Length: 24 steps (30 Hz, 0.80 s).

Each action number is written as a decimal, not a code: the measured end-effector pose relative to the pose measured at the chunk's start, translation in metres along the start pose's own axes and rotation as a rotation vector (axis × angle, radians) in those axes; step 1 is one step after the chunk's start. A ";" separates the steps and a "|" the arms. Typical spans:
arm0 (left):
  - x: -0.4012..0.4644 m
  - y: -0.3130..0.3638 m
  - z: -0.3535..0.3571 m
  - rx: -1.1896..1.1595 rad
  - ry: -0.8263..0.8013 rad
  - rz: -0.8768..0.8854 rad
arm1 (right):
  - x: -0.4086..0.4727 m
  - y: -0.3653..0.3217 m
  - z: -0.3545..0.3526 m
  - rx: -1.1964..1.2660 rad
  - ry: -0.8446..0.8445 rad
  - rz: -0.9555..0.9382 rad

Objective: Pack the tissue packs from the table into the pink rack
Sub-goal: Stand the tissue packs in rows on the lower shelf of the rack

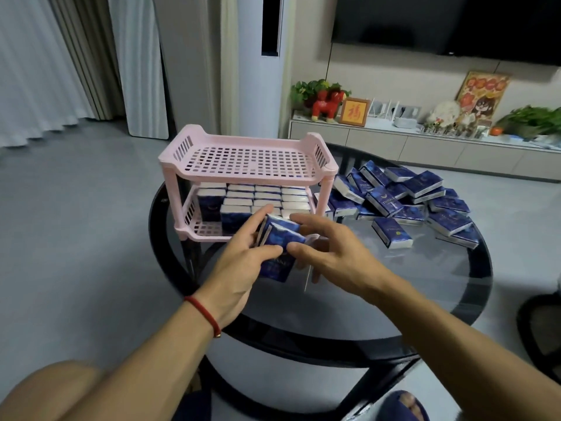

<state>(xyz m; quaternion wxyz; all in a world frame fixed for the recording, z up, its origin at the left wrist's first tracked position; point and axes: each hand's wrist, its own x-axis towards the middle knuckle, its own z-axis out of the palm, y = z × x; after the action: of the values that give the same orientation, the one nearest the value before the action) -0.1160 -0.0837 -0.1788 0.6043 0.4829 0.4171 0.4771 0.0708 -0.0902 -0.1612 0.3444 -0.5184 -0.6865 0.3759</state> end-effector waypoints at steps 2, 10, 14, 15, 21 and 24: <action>-0.004 0.005 -0.006 -0.013 -0.057 -0.011 | 0.001 -0.006 0.005 0.125 0.007 0.011; -0.015 0.022 -0.035 0.191 -0.159 -0.011 | 0.010 -0.022 0.010 0.238 -0.108 0.030; -0.013 0.040 -0.059 0.518 0.119 -0.049 | 0.013 -0.022 0.014 0.262 -0.098 0.025; -0.010 0.044 -0.068 0.554 0.271 -0.048 | 0.014 -0.022 0.015 0.248 -0.104 0.004; 0.023 0.050 -0.117 0.728 0.529 -0.043 | 0.022 -0.024 0.027 0.046 -0.061 -0.087; 0.035 0.040 -0.118 0.626 0.397 -0.061 | 0.033 -0.032 0.040 -0.069 -0.064 -0.166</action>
<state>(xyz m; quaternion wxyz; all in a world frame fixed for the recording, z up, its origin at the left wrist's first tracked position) -0.2300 -0.0244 -0.1629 0.3487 0.5298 0.6660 0.3927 0.0143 -0.0703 -0.1498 0.3343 -0.4591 -0.7502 0.3387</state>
